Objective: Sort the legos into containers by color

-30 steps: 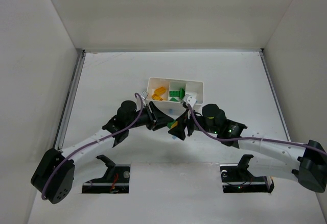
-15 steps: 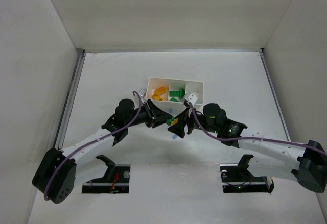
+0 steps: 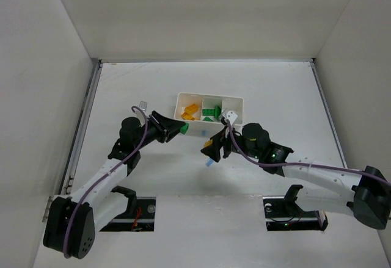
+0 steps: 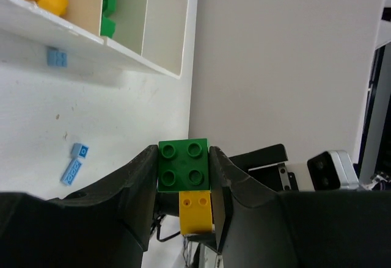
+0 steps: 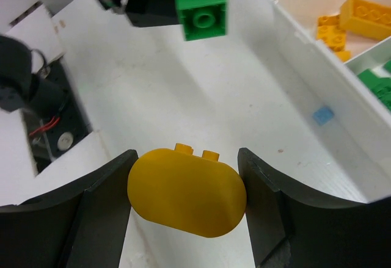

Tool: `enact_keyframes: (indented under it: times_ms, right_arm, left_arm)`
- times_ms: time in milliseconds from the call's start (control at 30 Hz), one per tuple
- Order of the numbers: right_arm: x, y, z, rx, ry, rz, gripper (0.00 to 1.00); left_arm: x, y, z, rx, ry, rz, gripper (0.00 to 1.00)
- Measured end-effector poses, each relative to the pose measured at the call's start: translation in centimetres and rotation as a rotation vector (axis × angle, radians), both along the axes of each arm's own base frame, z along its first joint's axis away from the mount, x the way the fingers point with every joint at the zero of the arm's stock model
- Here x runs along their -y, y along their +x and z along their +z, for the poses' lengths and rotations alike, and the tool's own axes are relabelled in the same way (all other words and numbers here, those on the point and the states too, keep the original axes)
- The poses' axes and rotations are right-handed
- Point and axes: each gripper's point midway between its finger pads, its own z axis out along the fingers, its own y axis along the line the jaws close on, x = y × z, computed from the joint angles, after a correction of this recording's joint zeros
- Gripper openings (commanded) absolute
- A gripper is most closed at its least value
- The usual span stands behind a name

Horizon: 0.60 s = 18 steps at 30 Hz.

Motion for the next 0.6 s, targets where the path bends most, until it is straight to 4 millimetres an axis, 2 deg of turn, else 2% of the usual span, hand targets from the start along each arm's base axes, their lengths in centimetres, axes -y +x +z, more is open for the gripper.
enact_keyframes:
  times_ms: [100, 200, 267, 400, 600]
  right_arm:
    - [-0.8, 2.9, 0.4, 0.017, -0.004, -0.079, 0.6]
    - [-2.1, 6.7, 1.3, 0.043, 0.008, -0.165, 0.6]
    - [-2.9, 9.2, 1.7, 0.058, 0.016, -0.215, 0.6]
    - [-4.9, 13.8, 1.5, 0.066, 0.022, -0.296, 0.61]
    - [-6.5, 18.4, -1.5, 0.041, -0.017, -0.38, 0.61]
  left_arm:
    - [-1.8, 0.6, 1.6, 0.057, -0.012, 0.067, 0.13]
    - [-3.5, 1.0, 3.6, 0.134, -0.015, 0.134, 0.13]
    - [-4.3, 1.0, 4.1, 0.166, -0.004, 0.163, 0.13]
    - [-4.8, 1.1, 3.3, 0.157, 0.033, 0.182, 0.14]
    - [-5.2, 1.1, 1.0, 0.104, 0.081, 0.193, 0.14]
